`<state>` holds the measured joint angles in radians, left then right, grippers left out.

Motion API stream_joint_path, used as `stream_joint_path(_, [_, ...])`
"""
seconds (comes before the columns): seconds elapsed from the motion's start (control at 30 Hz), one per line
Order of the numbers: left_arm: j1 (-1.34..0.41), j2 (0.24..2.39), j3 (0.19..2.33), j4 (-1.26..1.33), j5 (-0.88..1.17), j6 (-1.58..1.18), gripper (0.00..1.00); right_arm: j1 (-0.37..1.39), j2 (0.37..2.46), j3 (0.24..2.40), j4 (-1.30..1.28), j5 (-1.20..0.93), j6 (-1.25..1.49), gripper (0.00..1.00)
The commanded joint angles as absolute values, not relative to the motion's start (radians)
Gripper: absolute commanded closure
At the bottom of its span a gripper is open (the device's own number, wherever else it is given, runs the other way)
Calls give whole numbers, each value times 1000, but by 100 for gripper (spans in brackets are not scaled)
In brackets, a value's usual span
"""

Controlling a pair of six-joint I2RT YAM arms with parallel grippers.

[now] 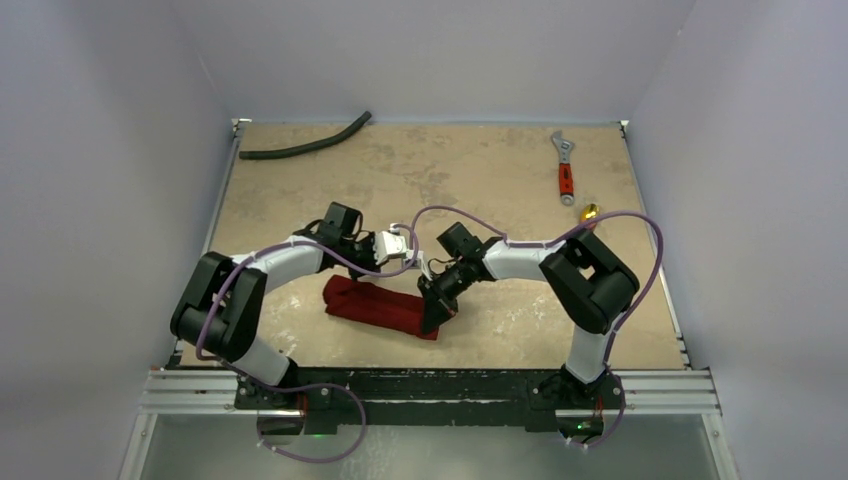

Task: Fold the napkin into a case and place the utensils inside
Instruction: Fold the 2/3-rectangle-folded napkin at the center of the board.

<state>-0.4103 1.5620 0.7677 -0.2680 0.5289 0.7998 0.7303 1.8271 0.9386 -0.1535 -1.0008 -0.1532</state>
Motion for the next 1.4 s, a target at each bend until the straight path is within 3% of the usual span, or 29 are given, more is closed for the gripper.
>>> stream_joint_path(0.0, [-483, 1518, 735, -392, 656, 1065, 98, 672, 1796, 982, 67, -1075, 62, 95])
stream_joint_path(0.2, [-469, 1502, 741, -384, 674, 1016, 97, 670, 1856, 891, 284, -1068, 165, 96])
stream_joint_path(0.4, [-361, 1481, 758, -354, 688, 906, 89, 668, 1881, 912, 213, -1008, 101, 96])
stream_joint_path(0.7, [-418, 1503, 768, -340, 693, 1042, 88, 669, 1865, 917, 160, -1003, 81, 95])
stream_joint_path(1.1, [-469, 1512, 701, -420, 668, 1340, 95, 673, 1814, 1068, -189, -1056, -121, 92])
stream_joint_path(1.37, [-479, 1478, 676, -416, 674, 1394, 99, 677, 1985, 1161, -387, -1117, -264, 92])
